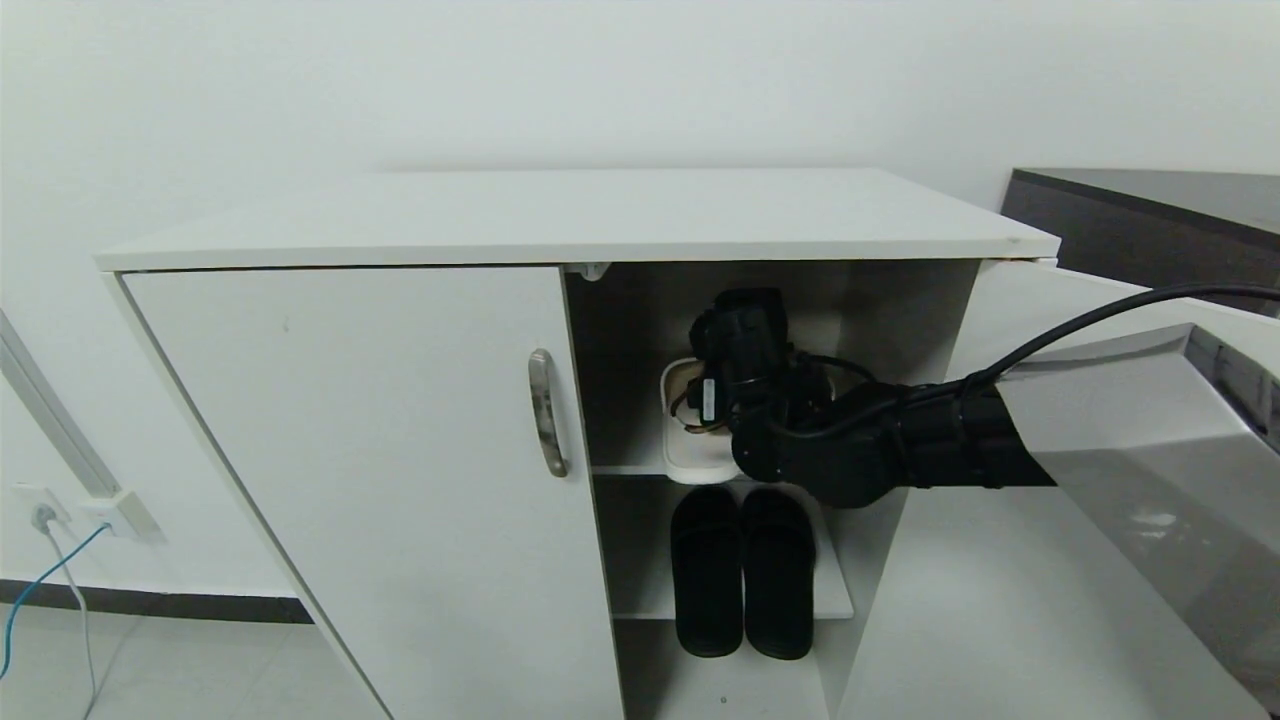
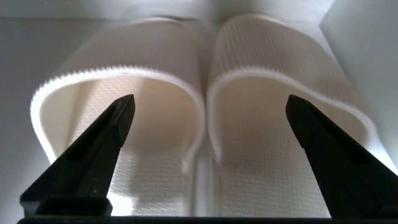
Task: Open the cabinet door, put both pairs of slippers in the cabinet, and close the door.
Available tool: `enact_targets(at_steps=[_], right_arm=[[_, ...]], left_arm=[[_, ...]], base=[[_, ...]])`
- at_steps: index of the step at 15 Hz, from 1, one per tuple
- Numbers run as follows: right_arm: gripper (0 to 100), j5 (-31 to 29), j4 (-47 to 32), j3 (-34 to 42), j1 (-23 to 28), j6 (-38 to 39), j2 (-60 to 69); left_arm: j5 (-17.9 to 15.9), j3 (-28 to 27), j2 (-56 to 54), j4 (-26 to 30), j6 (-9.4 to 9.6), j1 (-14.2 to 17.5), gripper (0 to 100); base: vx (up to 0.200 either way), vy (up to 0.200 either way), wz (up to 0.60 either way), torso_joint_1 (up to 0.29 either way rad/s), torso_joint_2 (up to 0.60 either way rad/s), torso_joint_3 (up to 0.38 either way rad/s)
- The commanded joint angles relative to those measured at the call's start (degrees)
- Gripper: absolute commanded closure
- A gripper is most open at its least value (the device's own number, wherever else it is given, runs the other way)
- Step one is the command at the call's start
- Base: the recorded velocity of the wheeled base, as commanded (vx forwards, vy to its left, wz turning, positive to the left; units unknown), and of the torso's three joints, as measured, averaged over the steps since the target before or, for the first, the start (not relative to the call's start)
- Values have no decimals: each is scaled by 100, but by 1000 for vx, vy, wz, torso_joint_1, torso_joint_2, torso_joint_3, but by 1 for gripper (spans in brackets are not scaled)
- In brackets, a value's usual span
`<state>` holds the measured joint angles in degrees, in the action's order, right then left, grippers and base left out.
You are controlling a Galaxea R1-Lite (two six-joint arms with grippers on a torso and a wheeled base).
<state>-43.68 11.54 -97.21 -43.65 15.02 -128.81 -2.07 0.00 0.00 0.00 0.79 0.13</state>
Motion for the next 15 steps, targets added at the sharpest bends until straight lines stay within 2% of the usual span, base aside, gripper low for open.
enact_targets(at_steps=[1,7,10,11,12,15], right_arm=[[0,-9,14,404,-135,10,453],[0,0,76,1828,-592,168,1727],[0,26,551,2681,-890,221,2176],[0,26,709,2813,-943,194,2228],[100,26,788,2874,-970,194,2237],[100,35,911,3050,-1005,168,2307]], left_arm=[[5,0,9,0,0,4,100],[5,0,0,0,-9,4,100],[5,0,0,0,-9,4,100],[5,0,0,0,-9,4,100],[5,0,0,0,-9,4,100],[5,0,0,0,0,4,100]], base=[[0,0,0,0,0,0],[0,0,0,0,0,0],[0,0,0,0,0,0],[-200,0,0,7,12,7],[-200,0,0,2,2,2],[-200,0,0,2,-1,1]])
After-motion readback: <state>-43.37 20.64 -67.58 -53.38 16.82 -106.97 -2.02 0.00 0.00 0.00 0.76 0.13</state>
